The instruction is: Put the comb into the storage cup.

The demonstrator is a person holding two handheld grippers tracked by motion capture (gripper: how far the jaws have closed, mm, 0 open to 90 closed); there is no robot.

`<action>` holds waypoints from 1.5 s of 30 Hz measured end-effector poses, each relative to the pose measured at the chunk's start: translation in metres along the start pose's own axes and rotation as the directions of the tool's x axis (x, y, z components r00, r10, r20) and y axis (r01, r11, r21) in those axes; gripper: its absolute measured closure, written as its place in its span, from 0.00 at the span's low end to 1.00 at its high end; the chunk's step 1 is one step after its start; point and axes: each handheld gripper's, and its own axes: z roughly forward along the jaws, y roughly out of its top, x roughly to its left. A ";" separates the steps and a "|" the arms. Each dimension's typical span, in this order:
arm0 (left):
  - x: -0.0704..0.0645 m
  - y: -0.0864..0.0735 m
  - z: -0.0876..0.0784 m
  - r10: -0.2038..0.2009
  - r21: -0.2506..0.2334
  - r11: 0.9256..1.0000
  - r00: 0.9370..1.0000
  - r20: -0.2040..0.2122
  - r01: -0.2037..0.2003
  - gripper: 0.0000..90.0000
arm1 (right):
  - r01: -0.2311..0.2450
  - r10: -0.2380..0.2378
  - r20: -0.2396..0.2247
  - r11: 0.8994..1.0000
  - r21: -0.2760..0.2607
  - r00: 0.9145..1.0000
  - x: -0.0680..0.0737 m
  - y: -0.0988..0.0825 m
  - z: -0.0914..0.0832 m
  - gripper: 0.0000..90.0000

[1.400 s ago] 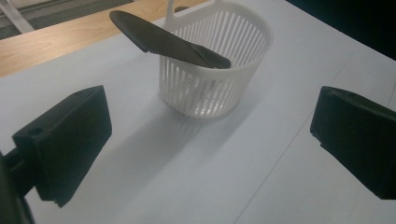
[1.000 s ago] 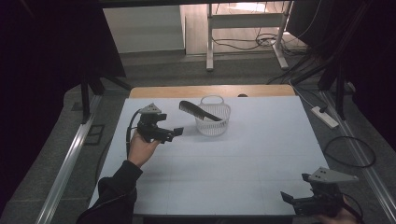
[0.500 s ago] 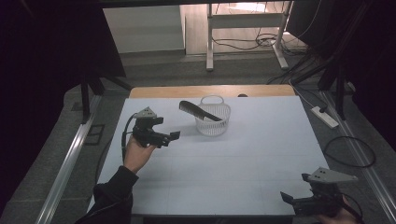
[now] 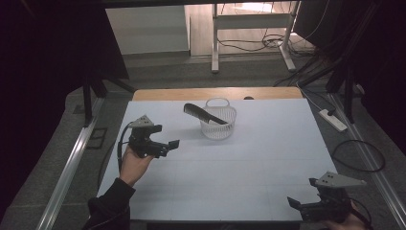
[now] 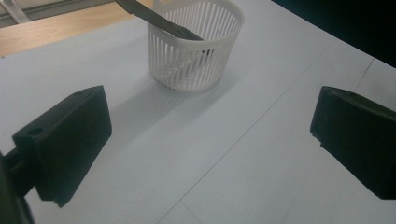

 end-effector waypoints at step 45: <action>-0.023 -0.035 -0.045 0.019 0.015 1.000 0.998 -0.063 -0.018 0.00 | -0.023 0.023 0.018 1.000 -0.011 1.000 -0.001 0.000 -0.001 0.00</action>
